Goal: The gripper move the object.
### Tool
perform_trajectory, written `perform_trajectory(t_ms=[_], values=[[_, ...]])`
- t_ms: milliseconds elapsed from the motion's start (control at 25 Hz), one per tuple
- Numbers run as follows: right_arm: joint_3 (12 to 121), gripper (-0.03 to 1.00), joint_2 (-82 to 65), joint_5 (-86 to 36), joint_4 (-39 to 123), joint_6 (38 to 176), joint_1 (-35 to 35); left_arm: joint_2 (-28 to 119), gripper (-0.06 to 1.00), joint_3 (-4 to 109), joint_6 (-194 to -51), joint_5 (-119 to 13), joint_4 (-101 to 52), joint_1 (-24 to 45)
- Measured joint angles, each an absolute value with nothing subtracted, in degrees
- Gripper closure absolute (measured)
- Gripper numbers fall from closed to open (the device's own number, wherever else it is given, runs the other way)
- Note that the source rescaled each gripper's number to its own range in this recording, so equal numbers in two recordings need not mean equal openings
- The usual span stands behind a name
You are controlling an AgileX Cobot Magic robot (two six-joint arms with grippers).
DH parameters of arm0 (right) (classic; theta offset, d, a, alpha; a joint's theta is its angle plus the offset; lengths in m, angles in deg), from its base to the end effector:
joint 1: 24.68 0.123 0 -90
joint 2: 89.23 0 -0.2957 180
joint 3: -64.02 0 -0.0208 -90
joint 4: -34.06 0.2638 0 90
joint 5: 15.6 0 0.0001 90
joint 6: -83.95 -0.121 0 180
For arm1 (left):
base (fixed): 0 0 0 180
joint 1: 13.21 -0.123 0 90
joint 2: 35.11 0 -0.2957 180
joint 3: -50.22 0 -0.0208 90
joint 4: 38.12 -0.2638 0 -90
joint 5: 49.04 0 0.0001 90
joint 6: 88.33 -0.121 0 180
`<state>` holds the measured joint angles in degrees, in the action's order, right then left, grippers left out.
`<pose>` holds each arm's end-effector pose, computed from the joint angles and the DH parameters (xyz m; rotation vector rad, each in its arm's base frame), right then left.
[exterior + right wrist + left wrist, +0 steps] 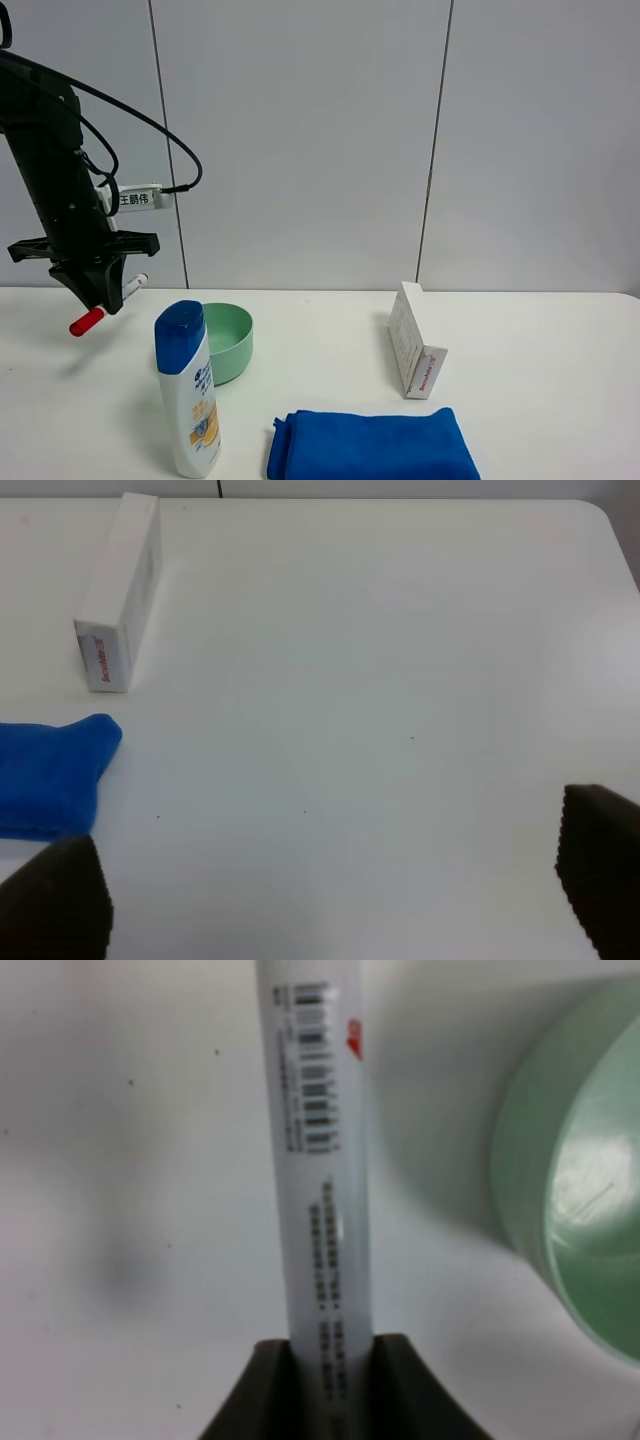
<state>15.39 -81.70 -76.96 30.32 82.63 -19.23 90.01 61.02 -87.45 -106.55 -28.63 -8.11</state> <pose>0.0221 -0.0049 0.2701 -0.0703 2.0482 -0.0046 0.4335 -0.0556 0.1567 -0.0082 2.9985 -0.2302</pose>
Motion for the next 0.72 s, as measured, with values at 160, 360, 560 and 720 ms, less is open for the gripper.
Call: perform_trajectory(t_ms=[160,360,560,720], values=[[15.4,-0.03,-81.7,-77.0,30.3,82.6,-19.2,91.0,0.94,60.2,-86.6,-106.0,-28.4,-8.1],[15.4,-0.03,-81.7,-77.0,30.3,82.6,-19.2,91.3,0.94,57.1,-85.2,-103.2,-27.7,-8.1],[15.4,-0.03,-81.7,-77.0,30.3,82.6,-19.2,91.3,0.94,56.6,-84.9,-101.3,-26.7,-8.1],[15.4,-0.03,-81.7,-77.0,30.3,82.6,-19.2,91.3,0.94,56.6,-84.7,-100.2,-24.9,-8.1]])
